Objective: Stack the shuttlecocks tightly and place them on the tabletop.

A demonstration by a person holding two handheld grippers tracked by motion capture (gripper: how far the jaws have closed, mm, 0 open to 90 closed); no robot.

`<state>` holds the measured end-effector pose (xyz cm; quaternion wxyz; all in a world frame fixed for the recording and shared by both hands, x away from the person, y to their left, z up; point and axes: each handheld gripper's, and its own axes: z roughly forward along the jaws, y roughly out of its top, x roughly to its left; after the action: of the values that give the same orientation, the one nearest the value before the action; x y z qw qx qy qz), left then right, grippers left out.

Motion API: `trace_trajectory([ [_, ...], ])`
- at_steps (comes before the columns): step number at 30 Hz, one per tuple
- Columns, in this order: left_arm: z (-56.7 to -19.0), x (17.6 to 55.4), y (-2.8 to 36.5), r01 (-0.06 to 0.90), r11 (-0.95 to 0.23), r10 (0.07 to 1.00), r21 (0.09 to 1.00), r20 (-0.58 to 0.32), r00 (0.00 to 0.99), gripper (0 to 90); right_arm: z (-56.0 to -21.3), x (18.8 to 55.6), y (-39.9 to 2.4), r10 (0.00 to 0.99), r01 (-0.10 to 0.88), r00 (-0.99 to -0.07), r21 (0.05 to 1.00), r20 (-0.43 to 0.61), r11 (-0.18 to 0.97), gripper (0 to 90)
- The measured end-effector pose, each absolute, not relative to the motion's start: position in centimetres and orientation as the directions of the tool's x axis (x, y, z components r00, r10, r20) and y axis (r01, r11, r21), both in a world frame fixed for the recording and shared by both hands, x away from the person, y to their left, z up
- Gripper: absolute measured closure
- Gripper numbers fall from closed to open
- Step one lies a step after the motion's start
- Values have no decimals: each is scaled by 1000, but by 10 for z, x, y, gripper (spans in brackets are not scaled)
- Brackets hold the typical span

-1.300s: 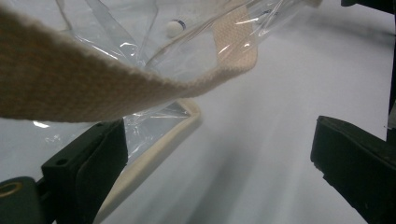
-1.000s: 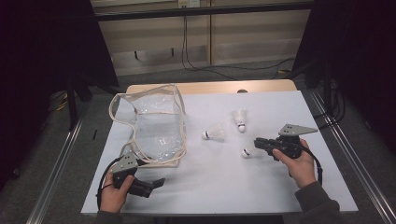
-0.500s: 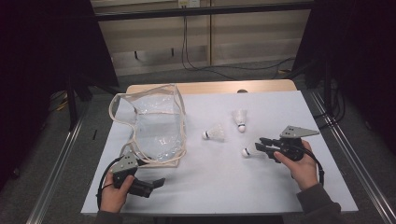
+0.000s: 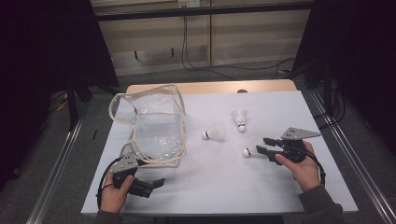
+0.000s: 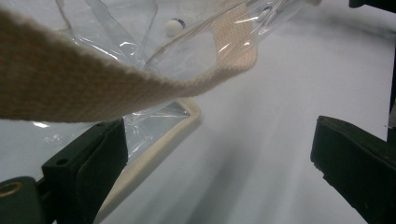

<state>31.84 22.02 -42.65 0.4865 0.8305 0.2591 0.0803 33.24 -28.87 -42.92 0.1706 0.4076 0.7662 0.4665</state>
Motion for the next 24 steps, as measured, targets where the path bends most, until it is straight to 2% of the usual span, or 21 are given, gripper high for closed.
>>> trace_trajectory([
  [11,-426,318,220,351,-387,507,853,-121,853,40,-433,331,-295,795,469,-597,851,106,238,409],
  [24,-426,318,220,349,-388,505,853,-120,854,40,-440,334,-290,792,518,-596,817,134,252,149],
])
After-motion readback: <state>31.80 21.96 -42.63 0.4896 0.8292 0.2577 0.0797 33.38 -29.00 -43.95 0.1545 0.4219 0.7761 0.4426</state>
